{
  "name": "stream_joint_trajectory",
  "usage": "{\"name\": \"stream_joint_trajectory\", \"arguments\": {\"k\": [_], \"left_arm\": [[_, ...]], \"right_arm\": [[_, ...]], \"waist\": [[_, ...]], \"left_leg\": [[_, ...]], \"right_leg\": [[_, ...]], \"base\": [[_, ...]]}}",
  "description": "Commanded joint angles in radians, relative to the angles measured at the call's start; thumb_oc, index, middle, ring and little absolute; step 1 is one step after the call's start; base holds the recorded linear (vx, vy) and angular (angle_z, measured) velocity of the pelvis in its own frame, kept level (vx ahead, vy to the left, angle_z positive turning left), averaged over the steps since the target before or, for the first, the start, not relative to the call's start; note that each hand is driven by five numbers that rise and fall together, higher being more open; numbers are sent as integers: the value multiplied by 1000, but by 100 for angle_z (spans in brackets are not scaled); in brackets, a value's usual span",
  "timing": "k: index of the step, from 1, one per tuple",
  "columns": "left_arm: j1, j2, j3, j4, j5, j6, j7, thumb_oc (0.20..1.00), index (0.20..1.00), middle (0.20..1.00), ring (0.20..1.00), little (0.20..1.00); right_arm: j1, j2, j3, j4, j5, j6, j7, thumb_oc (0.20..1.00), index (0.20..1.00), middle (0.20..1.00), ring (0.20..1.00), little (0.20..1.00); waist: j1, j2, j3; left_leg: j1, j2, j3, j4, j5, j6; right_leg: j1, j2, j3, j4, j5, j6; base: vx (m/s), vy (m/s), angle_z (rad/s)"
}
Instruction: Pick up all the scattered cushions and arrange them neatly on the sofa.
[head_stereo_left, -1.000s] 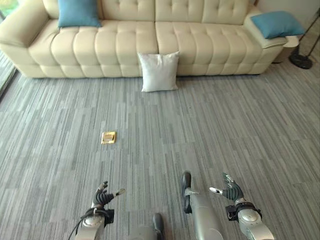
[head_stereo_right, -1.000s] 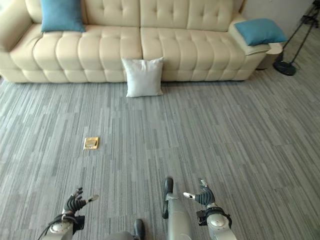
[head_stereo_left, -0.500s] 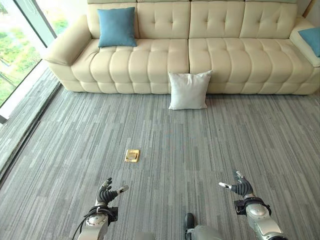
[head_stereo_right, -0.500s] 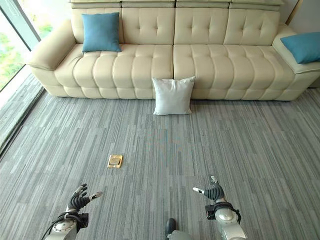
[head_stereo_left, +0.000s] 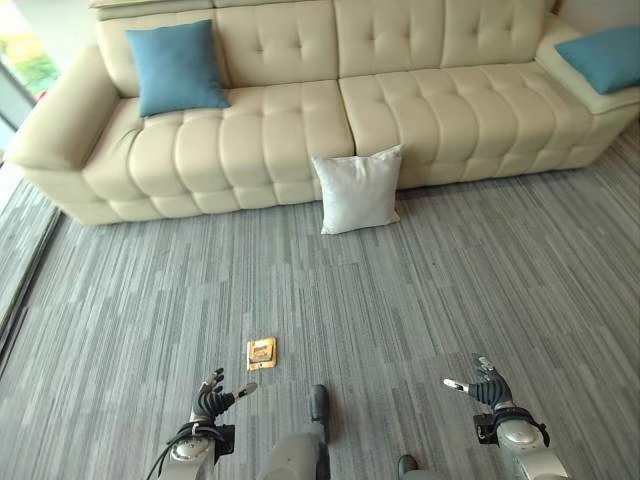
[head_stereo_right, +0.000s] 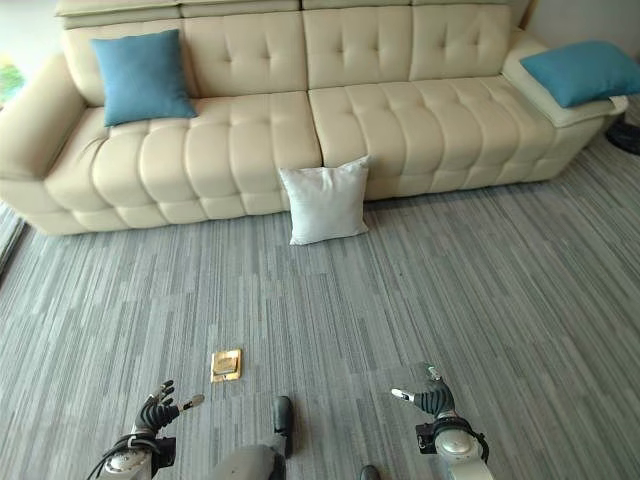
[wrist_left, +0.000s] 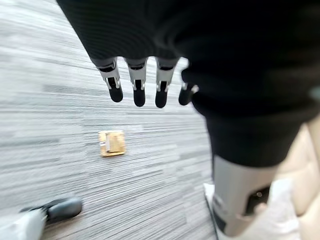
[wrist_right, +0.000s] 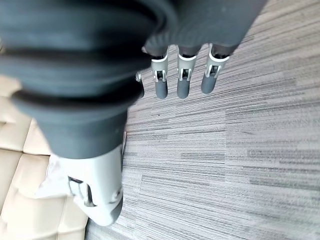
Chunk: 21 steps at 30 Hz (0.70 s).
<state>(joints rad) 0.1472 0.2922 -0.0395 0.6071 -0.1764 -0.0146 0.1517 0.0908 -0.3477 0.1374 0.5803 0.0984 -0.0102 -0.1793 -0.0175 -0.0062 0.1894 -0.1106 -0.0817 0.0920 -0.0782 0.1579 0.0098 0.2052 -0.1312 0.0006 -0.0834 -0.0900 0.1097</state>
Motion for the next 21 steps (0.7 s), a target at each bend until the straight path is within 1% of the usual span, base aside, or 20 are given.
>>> {"name": "stream_joint_trajectory", "arguments": {"k": [1,3,5,6,8,9,11,12,13,14,15,16,17,18,19,20,21], "left_arm": [[11,27,8,2,8,-24,-4,1000,1000,1000,1000,1000],[11,38,17,6,9,-18,0,1000,1000,1000,1000,1000],[5,47,21,15,7,-19,6,1000,1000,1000,1000,1000],[6,51,31,3,1,-21,8,1000,1000,1000,1000,1000],[3,53,34,-14,-5,-24,6,1000,1000,1000,1000,1000],[1,54,35,-24,-14,-25,7,1000,1000,1000,1000,1000],[-6,51,37,-26,-19,-25,8,1000,1000,1000,1000,1000],[-18,47,31,-33,-22,-32,13,1000,1000,1000,1000,1000],[-31,52,20,-44,-13,-37,9,1000,1000,1000,1000,1000],[-35,45,11,-49,-9,-38,5,1000,1000,1000,1000,1000],[-36,42,9,-50,-13,-38,3,1000,1000,1000,1000,1000],[-37,37,6,-52,-20,-38,2,1000,1000,1000,1000,1000],[-46,31,2,-53,-39,-38,-1,1000,1000,1000,1000,1000],[-46,27,1,-57,-55,-38,-1,1000,1000,1000,1000,1000],[-48,22,-1,-56,-70,-41,-3,1000,1000,1000,1000,1000],[-52,16,-3,-53,-90,-44,-4,1000,1000,1000,1000,1000],[-52,10,-6,-46,-95,-38,-6,1000,1000,1000,1000,1000]], "right_arm": [[-31,-14,-6,-26,-11,-10,14,1000,1000,1000,1000,1000],[-33,-8,-5,-24,-18,-4,23,1000,1000,1000,1000,1000],[-34,-3,-2,-30,-17,-5,23,1000,1000,1000,1000,1000],[-36,3,-3,-40,-19,-2,24,1000,1000,1000,1000,1000],[-46,-1,-7,-40,-19,-1,21,1000,1000,1000,1000,1000],[-52,-6,-6,-45,-21,0,20,1000,1000,1000,1000,1000],[-52,-11,-9,-50,-26,4,15,1000,1000,1000,1000,1000],[-46,-9,-9,-54,-35,9,11,1000,1000,1000,1000,1000],[-35,-8,-10,-56,-36,8,10,1000,1000,1000,1000,1000],[-30,-5,-10,-42,-30,0,10,1000,1000,1000,1000,1000],[-31,-9,-13,-34,-27,1,11,1000,1000,1000,1000,1000],[-31,-14,-16,-38,-20,-3,11,1000,1000,1000,1000,1000],[-36,-25,-21,-36,-7,-8,8,1000,1000,1000,1000,1000],[-40,-31,-20,-35,0,-8,7,1000,1000,1000,1000,1000],[-43,-42,-20,-39,5,-11,9,1000,1000,1000,1000,1000],[-43,-50,-19,-40,8,-12,10,1000,1000,1000,1000,1000],[-47,-56,-22,-34,10,-10,10,1000,1000,1000,1000,1000]], "waist": [[28,-16,-19],[26,-14,-13],[19,-11,1],[13,-3,15],[4,5,24],[-1,6,31],[-14,4,41],[-31,3,52],[-45,-4,48],[-49,-10,34],[-56,-6,26],[-61,-4,19],[-68,3,10],[-69,8,8],[-67,14,9],[-56,14,20],[-47,11,27]], "left_leg": [[43,101,12,46,-112,-39],[72,94,27,49,-143,-19],[94,94,42,52,-162,-8],[122,99,58,46,-180,-3],[148,102,68,41,-198,-5],[165,103,70,39,-207,-8],[198,101,69,32,-223,-16],[230,106,60,25,-235,-25],[249,105,46,23,-255,-33],[271,111,39,26,-269,-43],[277,126,34,31,-274,-50],[277,139,29,39,-278,-57],[269,161,25,73,-279,-71],[259,169,20,103,-271,-77],[242,175,7,175,-246,-89],[205,177,-2,251,-205,-96],[159,168,-3,249,-207,-85]], "right_leg": [[-75,68,-12,133,-41,-19],[-130,63,-10,255,-26,8],[-201,58,-10,372,17,33],[-279,48,-38,418,40,34],[-321,36,-84,353,45,22],[-347,31,-105,309,62,18],[-382,24,-139,214,98,25],[-405,27,-157,146,128,36],[-396,28,-143,114,129,41],[-379,30,-136,121,145,24],[-369,34,-141,126,142,15],[-362,38,-145,125,138,7],[-348,50,-152,129,118,-9],[-339,57,-155,130,106,-19],[-318,72,-155,126,88,-37],[-280,81,-160,116,62,-52],[-252,74,-165,104,43,-56]], "base": [[245,287,-24],[132,161,-31],[115,90,-30],[168,56,-9],[198,-3,-9],[200,-55,-24],[271,-108,-13],[410,-218,7],[512,-300,22],[459,-299,58],[380,-259,68],[370,-288,73],[330,-258,45],[381,-291,51],[304,-227,26],[348,-229,15],[273,-129,2]]}}
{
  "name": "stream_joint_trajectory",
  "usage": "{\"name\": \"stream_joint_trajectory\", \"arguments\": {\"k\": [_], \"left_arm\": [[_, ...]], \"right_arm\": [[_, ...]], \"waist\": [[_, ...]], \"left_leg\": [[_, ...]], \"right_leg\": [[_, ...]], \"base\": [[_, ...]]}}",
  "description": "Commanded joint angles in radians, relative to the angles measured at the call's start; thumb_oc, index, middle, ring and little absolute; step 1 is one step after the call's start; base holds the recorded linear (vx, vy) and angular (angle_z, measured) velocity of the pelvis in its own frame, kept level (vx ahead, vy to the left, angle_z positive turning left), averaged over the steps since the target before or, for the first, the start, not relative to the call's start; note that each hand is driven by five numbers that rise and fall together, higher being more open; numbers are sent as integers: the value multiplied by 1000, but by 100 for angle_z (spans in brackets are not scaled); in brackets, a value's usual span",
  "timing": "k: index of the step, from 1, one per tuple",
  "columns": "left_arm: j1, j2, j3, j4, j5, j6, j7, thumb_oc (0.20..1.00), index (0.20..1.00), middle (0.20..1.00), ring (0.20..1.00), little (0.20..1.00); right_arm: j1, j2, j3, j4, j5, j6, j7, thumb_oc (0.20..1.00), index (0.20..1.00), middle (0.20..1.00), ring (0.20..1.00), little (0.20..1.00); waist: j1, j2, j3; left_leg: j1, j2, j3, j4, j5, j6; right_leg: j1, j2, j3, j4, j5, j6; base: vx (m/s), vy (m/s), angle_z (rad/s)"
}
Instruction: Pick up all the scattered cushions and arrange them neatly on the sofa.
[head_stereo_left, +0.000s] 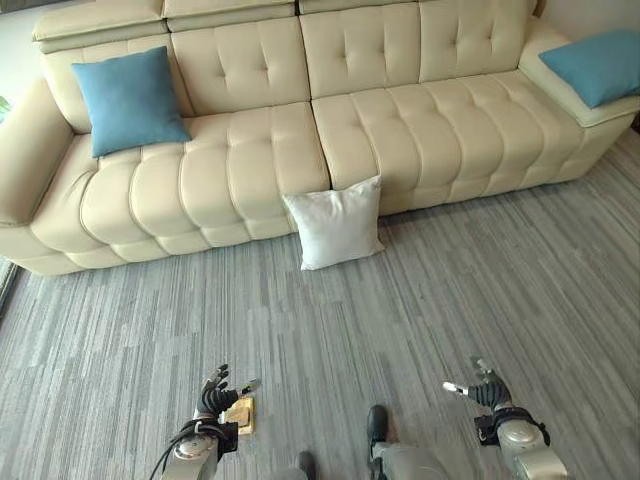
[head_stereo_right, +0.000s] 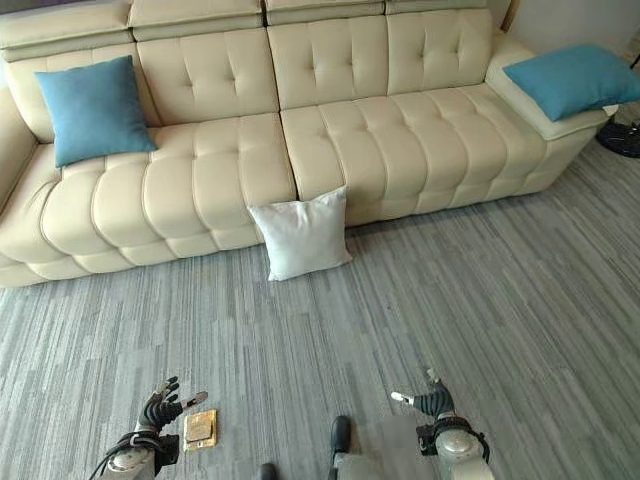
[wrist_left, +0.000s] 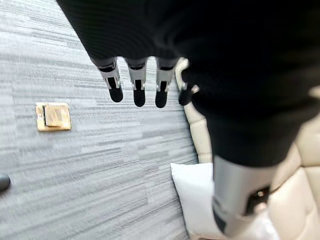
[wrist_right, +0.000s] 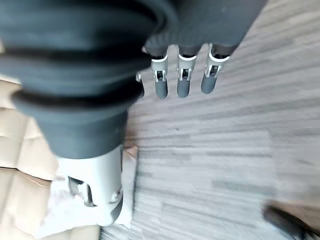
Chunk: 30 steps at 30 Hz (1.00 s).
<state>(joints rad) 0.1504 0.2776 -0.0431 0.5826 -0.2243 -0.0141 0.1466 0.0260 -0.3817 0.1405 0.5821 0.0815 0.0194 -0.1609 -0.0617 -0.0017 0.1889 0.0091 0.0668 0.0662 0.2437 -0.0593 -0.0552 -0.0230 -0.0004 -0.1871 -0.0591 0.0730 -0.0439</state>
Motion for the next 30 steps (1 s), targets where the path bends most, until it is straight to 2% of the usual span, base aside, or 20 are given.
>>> {"name": "stream_joint_trajectory", "arguments": {"k": [1,3,4,6,8,9,11,12,13,14,15,16,17,18,19,23,24,28,30], "left_arm": [[-52,23,-3,-19,-46,-36,-2,1000,1000,1000,1000,1000],[-45,22,-4,-8,-39,-27,-3,1000,1000,1000,1000,1000],[-43,21,-5,-1,-36,-24,0,1000,1000,1000,1000,1000],[-42,22,-5,1,-32,-23,5,1000,1000,1000,1000,1000],[-45,26,-5,0,-35,-26,13,1000,1000,1000,1000,1000],[-30,25,3,4,-31,-26,10,1000,1000,1000,1000,1000],[-22,39,8,8,-23,-26,5,1000,1000,1000,1000,1000],[-25,43,9,13,-25,-24,6,1000,1000,1000,1000,1000],[-32,52,11,18,-26,-22,10,1000,1000,1000,1000,1000],[-31,67,13,11,-22,-17,12,1000,1000,1000,1000,1000],[-32,71,14,13,-20,-19,14,1000,1000,1000,1000,1000],[-32,70,17,19,-19,-18,13,1000,1000,1000,1000,1000],[-39,67,19,25,-22,-21,13,1000,1000,1000,1000,1000],[-39,67,19,25,-22,-21,13,1000,1000,1000,1000,1000],[-45,65,12,27,-21,-23,14,1000,1000,1000,1000,1000],[-61,63,5,17,-21,-28,18,1000,1000,1000,1000,1000],[-61,56,-5,5,-13,-33,7,1000,1000,1000,1000,1000],[-63,44,-12,-5,-25,-30,1,1000,1000,1000,1000,1000],[-72,42,-25,-19,-33,-28,-5,1000,1000,1000,1000,1000]], "right_arm": [[20,-25,-27,-36,26,-38,-7,1000,1000,1000,1000,1000],[23,-30,-31,-37,26,-37,-6,1000,1000,1000,1000,1000],[23,-30,-29,-33,26,-38,-12,1000,1000,1000,1000,1000],[29,-28,-28,-27,21,-33,-21,1000,1000,1000,1000,1000],[31,-28,-23,-19,11,-26,-30,1000,1000,1000,1000,1000],[35,-21,-22,-13,0,-24,-21,1000,1000,1000,1000,1000],[33,-3,-5,2,-10,-21,-7,1000,1000,1000,1000,1000],[31,5,-2,9,-10,-20,-4,1000,1000,1000,1000,1000],[24,19,12,24,-15,-17,3,1000,1000,1000,1000,1000],[19,31,23,22,-17,-13,10,1000,1000,1000,1000,1000],[21,34,27,22,-19,-15,10,1000,1000,1000,1000,1000],[26,46,28,27,-16,-12,13,1000,1000,1000,1000,1000],[22,49,26,34,-12,-13,13,1000,1000,1000,1000,1000],[22,48,26,34,-12,-13,13,1000,1000,1000,1000,1000],[18,46,29,33,-9,-14,11,1000,1000,1000,1000,1000],[14,40,33,23,-12,-9,5,1000,1000,1000,1000,1000],[21,41,32,21,-5,-18,2,1000,1000,1000,1000,1000],[20,30,22,37,10,-27,2,1000,1000,1000,1000,1000],[21,21,10,37,29,-30,2,1000,1000,1000,1000,1000]], "waist": [[1,3,28],[17,-5,36],[32,-3,44],[50,-2,48],[65,-5,49],[69,0,28],[79,-35,-5],[83,-42,-8],[86,-54,-4],[84,-49,10],[82,-45,14],[77,-33,21],[68,-19,22],[65,-19,26],[51,-12,34],[22,-19,51],[20,-27,33],[17,-23,6],[11,-26,13]], "left_leg": [[23,15,27,-87,-3,-14],[-50,5,22,-121,10,-9],[-101,3,16,-154,64,-15],[-161,5,42,-218,137,-25],[-203,12,82,-257,160,-33],[-174,17,86,-280,170,-23],[-156,-8,105,-244,130,8],[-152,-15,107,-237,115,18],[-130,-31,107,-234,85,38],[-97,-40,109,-245,64,67],[-85,-44,111,-248,56,73],[-51,-47,107,-266,47,80],[-18,-48,100,-285,41,77],[-13,-48,97,-287,41,77],[11,-53,84,-296,37,73],[57,-67,54,-303,21,61],[69,-71,48,-294,1,56],[88,-53,35,-260,-26,37],[51,-39,35,-143,-38,10]], "right_leg": [[-9,-61,22,75,-129,97],[31,-69,27,67,-152,97],[64,-63,32,56,-164,97],[113,-54,39,41,-185,100],[154,-50,57,34,-204,107],[177,-49,71,32,-215,118],[183,-96,96,62,-221,144],[175,-105,99,84,-220,150],[147,-115,107,172,-212,166],[50,-118,124,354,-143,191],[24,-119,123,396,-120,202],[-27,-110,119,454,-115,190],[-68,-91,100,414,-138,172],[-62,-92,97,414,-140,172],[-96,-66,88,340,-149,156],[-135,-38,97,154,-88,165],[-81,-39,107,86,-78,152],[-14,-24,104,61,-94,125],[20,-24,87,63,-120,102]], "base": [[304,-52,-8],[297,1,-5],[284,32,2],[356,84,-25],[438,212,-50],[659,416,-75],[593,412,-112],[363,292,-89],[265,305,-44],[245,305,68],[214,260,106],[273,147,116],[234,98,68],[257,19,50],[182,-34,55],[208,-95,71],[246,-188,83],[216,-199,55],[100,-164,-13]]}}
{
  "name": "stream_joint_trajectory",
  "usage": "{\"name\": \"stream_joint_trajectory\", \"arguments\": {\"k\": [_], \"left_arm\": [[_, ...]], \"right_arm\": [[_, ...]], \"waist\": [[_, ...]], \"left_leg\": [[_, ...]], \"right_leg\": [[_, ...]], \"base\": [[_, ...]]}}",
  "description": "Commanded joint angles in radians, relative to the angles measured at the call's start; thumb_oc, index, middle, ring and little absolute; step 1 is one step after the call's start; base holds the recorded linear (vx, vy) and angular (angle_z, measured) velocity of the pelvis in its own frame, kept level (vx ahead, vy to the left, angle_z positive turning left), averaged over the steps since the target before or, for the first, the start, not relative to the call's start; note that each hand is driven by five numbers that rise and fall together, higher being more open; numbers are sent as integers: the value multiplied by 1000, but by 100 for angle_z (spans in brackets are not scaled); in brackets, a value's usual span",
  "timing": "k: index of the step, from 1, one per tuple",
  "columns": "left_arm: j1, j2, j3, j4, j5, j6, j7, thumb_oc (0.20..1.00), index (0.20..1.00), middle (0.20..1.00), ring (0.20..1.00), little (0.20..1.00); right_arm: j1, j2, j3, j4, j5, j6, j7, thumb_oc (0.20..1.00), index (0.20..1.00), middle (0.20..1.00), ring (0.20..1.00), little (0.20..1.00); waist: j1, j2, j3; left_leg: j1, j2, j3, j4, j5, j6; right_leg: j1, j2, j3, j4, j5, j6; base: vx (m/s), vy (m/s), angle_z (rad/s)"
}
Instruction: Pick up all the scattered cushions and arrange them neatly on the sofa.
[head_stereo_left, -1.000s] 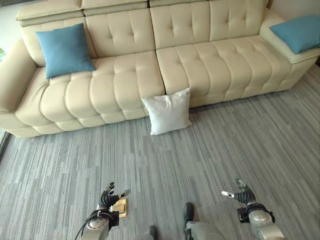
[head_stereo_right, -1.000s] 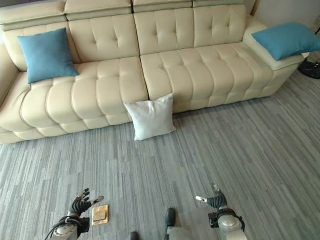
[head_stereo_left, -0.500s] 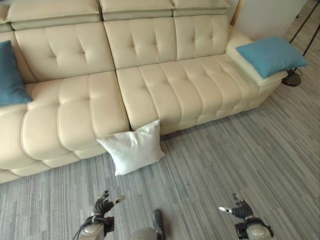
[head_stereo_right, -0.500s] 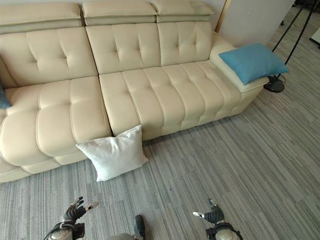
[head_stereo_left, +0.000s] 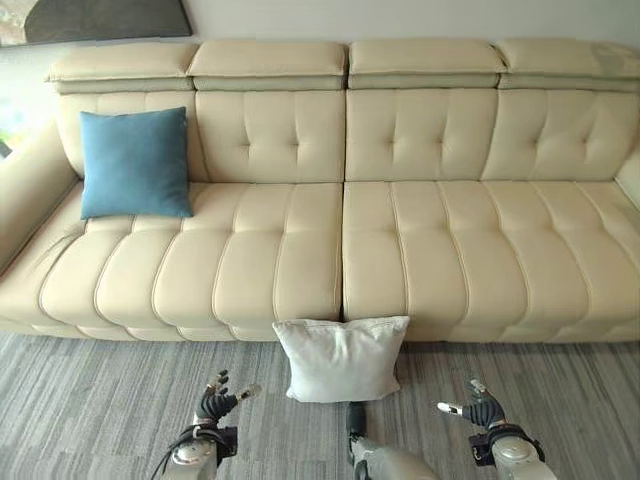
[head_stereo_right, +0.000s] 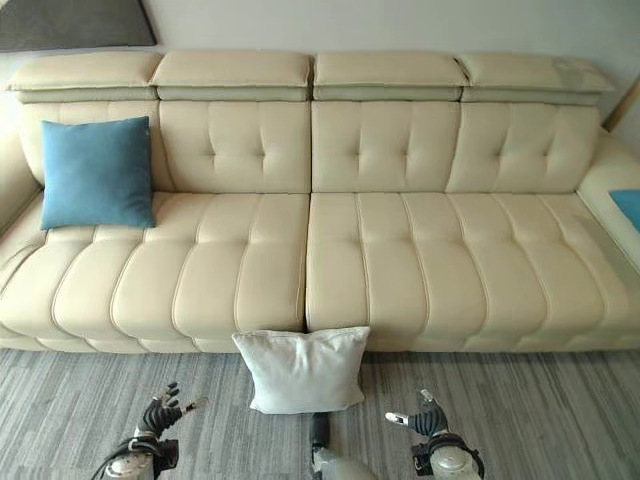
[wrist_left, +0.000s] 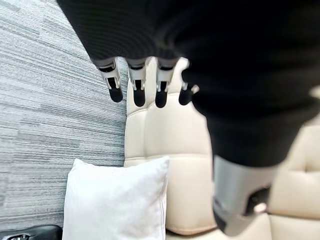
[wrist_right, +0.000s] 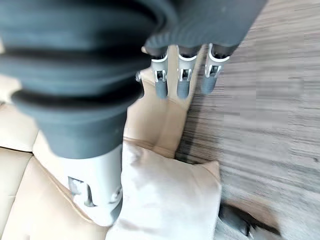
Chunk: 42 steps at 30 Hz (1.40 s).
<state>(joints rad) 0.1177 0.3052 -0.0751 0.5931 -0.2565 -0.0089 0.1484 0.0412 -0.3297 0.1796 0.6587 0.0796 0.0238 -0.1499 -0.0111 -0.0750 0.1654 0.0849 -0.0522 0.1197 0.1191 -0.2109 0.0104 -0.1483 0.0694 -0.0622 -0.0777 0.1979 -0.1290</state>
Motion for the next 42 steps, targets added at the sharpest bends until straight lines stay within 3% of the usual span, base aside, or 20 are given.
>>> {"name": "stream_joint_trajectory", "arguments": {"k": [1,5,7,10,16,27,30,32,34,36,42], "left_arm": [[-39,16,7,-38,-3,-34,-7,1000,1000,1000,1000,1000],[-39,12,7,-38,-17,-36,-11,1000,1000,1000,1000,1000],[-22,10,12,-30,-10,-29,-8,1000,1000,1000,1000,1000],[-14,8,12,-16,-3,-25,-2,1000,1000,1000,1000,1000],[6,10,10,3,19,-23,-13,1000,1000,1000,1000,1000],[-17,28,-5,77,23,-20,-30,1000,1000,1000,1000,1000],[-15,48,-5,89,8,-18,-49,1000,1000,1000,1000,1000],[-35,66,1,114,10,-25,-45,1000,1000,1000,1000,1000],[-57,72,5,111,2,-36,-42,1000,1000,1000,1000,1000],[-60,70,6,118,-12,-40,-36,1000,1000,1000,1000,1000],[-99,42,1,197,-10,-46,-10,1000,1000,1000,1000,1000]], "right_arm": [[5,-34,-32,-40,35,-36,-10,1000,1000,1000,1000,1000],[1,-43,-32,-33,34,-33,-8,1000,1000,1000,1000,1000],[3,-52,-32,-38,29,-32,-7,1000,1000,1000,1000,1000],[12,-58,-38,-40,23,-30,-10,1000,1000,1000,1000,1000],[22,-51,-34,-26,4,-24,-5,1000,1000,1000,1000,1000],[3,-43,-3,2,-13,-16,4,1000,1000,1000,1000,1000],[-12,-47,1,6,-28,-10,16,1000,1000,1000,1000,1000],[-28,-42,9,-3,-38,-7,21,1000,1000,1000,1000,1000],[-41,-34,4,6,-28,-9,18,1000,1000,1000,1000,1000],[-35,-35,8,13,-32,-5,17,1000,1000,1000,1000,1000],[-62,-33,42,41,-36,-10,9,1000,1000,1000,1000,1000]], "waist": [[-38,44,41],[-31,33,49],[-20,31,41],[-14,44,40],[-15,65,12],[-10,38,11],[-5,32,38],[-16,43,69],[-15,51,79],[-14,34,77],[-9,25,72]], "left_leg": [[-42,78,-22,23,120,-63],[-96,99,-18,92,142,-73],[-102,148,-13,-2,178,-76],[-123,180,-16,-127,271,-99],[-60,169,4,-193,270,-103],[-28,142,23,-196,223,-72],[-49,137,53,-178,195,-46],[-67,144,73,-158,185,-36],[-79,159,63,-136,175,-47],[-89,146,57,-112,164,-53],[-120,169,43,-119,191,-75]], "right_leg": [[153,-96,-42,81,-247,181],[178,-108,-55,70,-257,174],[190,-119,-65,65,-267,182],[207,-116,-74,68,-292,184],[237,-122,-56,52,-285,195],[237,-144,-18,35,-262,227],[137,-156,-13,168,-253,257],[19,-169,24,332,-235,302],[-1,-223,39,261,-228,287],[35,-259,16,155,-209,284],[52,-250,-21,85,-182,280]], "base": [[38,-113,-37],[27,-13,3],[90,63,-24],[80,70,-5],[110,135,-10],[53,90,-11],[-120,124,-25],[-112,47,-88],[9,-109,-51],[45,-124,1],[41,-127,12]]}}
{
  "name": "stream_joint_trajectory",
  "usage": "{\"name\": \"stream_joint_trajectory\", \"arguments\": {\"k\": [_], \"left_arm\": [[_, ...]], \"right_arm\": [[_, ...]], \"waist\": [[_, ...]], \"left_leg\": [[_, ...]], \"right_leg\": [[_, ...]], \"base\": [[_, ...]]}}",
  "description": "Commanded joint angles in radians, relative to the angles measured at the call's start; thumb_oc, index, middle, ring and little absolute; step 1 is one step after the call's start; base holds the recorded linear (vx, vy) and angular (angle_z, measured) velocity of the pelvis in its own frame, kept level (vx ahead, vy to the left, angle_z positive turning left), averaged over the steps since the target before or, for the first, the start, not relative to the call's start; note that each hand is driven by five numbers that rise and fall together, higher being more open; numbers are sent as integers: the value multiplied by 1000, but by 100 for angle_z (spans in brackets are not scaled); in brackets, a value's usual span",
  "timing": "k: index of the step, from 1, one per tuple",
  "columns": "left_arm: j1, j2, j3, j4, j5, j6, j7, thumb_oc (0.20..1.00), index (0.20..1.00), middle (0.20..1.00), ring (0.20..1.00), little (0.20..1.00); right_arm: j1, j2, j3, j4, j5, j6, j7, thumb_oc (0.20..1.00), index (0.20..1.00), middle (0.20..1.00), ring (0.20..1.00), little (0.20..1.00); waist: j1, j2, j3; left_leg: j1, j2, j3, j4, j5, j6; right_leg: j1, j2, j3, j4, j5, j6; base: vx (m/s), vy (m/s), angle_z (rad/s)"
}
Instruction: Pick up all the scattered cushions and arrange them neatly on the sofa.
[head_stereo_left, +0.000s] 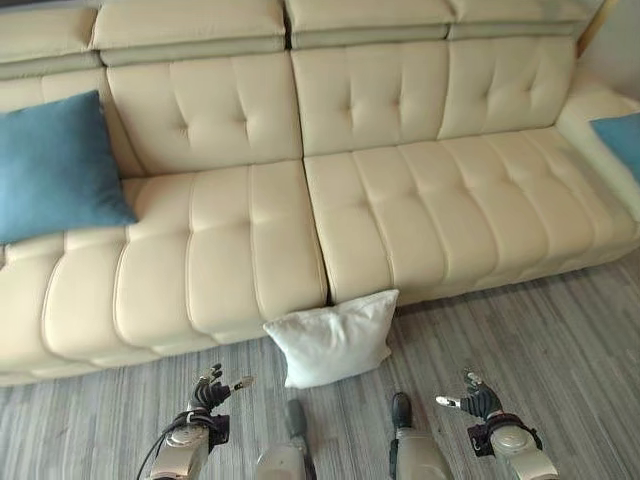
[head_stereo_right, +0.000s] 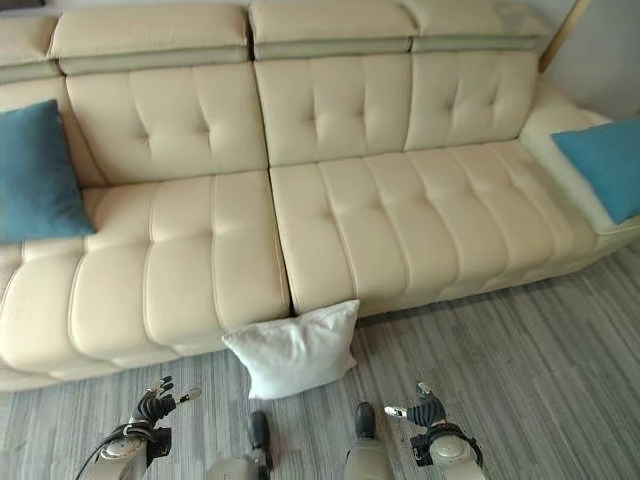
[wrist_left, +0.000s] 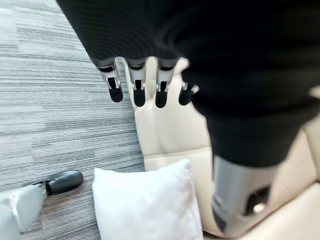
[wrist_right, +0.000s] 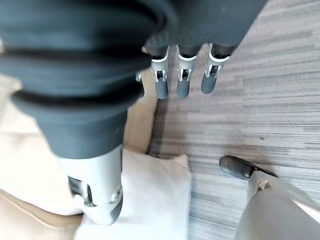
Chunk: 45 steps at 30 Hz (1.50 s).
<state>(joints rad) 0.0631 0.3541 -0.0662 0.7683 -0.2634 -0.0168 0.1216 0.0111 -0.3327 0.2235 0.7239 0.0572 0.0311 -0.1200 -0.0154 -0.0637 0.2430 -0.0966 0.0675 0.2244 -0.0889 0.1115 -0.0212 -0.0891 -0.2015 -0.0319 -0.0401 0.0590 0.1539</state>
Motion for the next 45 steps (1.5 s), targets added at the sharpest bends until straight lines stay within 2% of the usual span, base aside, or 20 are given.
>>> {"name": "stream_joint_trajectory", "arguments": {"k": [1,4,8,14,15,17,21,22,24,31,37,41,42,45], "left_arm": [[-70,-22,-23,58,-1,-36,32,1000,1000,1000,1000,1000],[-162,-41,-51,176,-12,-50,91,1000,1000,1000,1000,1000],[-271,-16,-71,232,-49,-71,150,1000,1000,1000,1000,1000],[-513,107,-70,333,-121,-91,219,1000,1000,1000,1000,1000],[-551,132,-75,344,-132,-93,224,1000,1000,1000,1000,1000],[-579,154,-77,341,-135,-94,228,1000,1000,1000,1000,1000],[-701,220,-95,318,-155,-104,242,1000,1000,1000,1000,1000],[-754,234,-110,291,-158,-111,254,1000,1000,1000,1000,1000],[-837,222,-139,220,-171,-133,286,1000,1000,1000,1000,1000],[-1018,141,-245,105,-184,-170,322,1000,1000,1000,1000,1000],[-1169,108,-338,48,-185,-193,341,1000,1000,1000,1000,1000],[-1254,94,-400,-36,-206,-231,329,1000,1000,1000,1000,1000],[-1252,88,-410,-119,-213,-255,310,200,200,200,200,200],[-1196,53,-378,-259,-233,-289,297,200,200,200,200,200]], "right_arm": [[-49,-27,11,-12,-8,-17,-30,1000,1000,1000,1000,1000],[-128,-20,53,82,-18,-19,-83,1000,1000,1000,1000,1000],[-250,-43,90,142,-17,-17,-141,1000,1000,1000,1000,1000],[-529,-127,87,227,75,-37,-243,1000,1000,1000,1000,1000],[-574,-140,86,240,98,-45,-257,1000,1000,1000,1000,1000],[-608,-153,83,240,113,-49,-269,1000,1000,1000,1000,1000],[-754,-197,86,220,183,-81,-307,1000,1000,1000,1000,1000],[-815,-206,97,183,195,-100,-328,1000,1000,1000,1000,1000],[-904,-192,112,96,209,-130,-374,1000,1000,1000,1000,1000],[-1076,-120,159,-47,244,-211,-438,1000,1000,1000,1000,1000],[-1189,-65,215,-58,282,-241,-421,1000,1000,1000,1000,1000],[-1257,-47,264,-53,358,-269,-339,1000,1000,1000,1000,1000],[-1256,-38,263,-72,407,-294,-285,200,200,200,200,200],[-1206,6,205,-161,512,-374,-203,200,200,200,200,200]], "waist": [[-5,20,7],[-4,41,45],[-1,43,73],[-8,34,136],[-8,39,150],[-8,37,157],[-19,40,203],[-23,40,220],[-32,40,235],[-35,45,240],[-28,47,231],[-20,50,219],[-16,53,210],[-14,59,184]], "left_leg": [[44,53,-76,85,-121,-49],[-38,55,-102,92,-105,-55],[-162,57,-124,138,-96,-61],[-377,57,-137,229,-92,-72],[-412,58,-147,255,-119,-80],[-454,62,-150,279,-125,-81],[-642,68,-177,379,-146,-77],[-728,71,-191,426,-160,-74],[-847,72,-209,483,-177,-69],[-1062,50,-244,588,-202,-64],[-1206,36,-265,653,-208,-61],[-1308,28,-281,706,-208,-60],[-1337,23,-283,722,-209,-59],[-1386,17,-282,753,-213,-57]], "right_leg": [[-14,23,-64,50,-46,-9],[-94,20,-84,92,-57,-18],[-215,15,-81,155,-65,-25],[-420,13,-75,230,-61,-31],[-457,18,-70,260,-86,-26],[-494,17,-67,277,-90,-28],[-668,18,-54,360,-102,-33],[-750,17,-46,401,-108,-34],[-867,17,-42,465,-123,-35],[-1084,17,-28,587,-163,-42],[-1226,11,-28,668,-179,-36],[-1325,5,-26,732,-189,-31],[-1355,3,-26,752,-193,-31],[-1398,7,-24,776,-197,-30]], "base": [[-19,-129,23],[-65,-73,32],[-59,-44,4],[-65,-41,7],[-3,-20,6],[-23,-6,9],[-65,2,17],[-29,-3,22],[1,-22,13],[36,-29,12],[11,-30,5],[33,-37,3],[38,-24,15],[30,20,13]]}}
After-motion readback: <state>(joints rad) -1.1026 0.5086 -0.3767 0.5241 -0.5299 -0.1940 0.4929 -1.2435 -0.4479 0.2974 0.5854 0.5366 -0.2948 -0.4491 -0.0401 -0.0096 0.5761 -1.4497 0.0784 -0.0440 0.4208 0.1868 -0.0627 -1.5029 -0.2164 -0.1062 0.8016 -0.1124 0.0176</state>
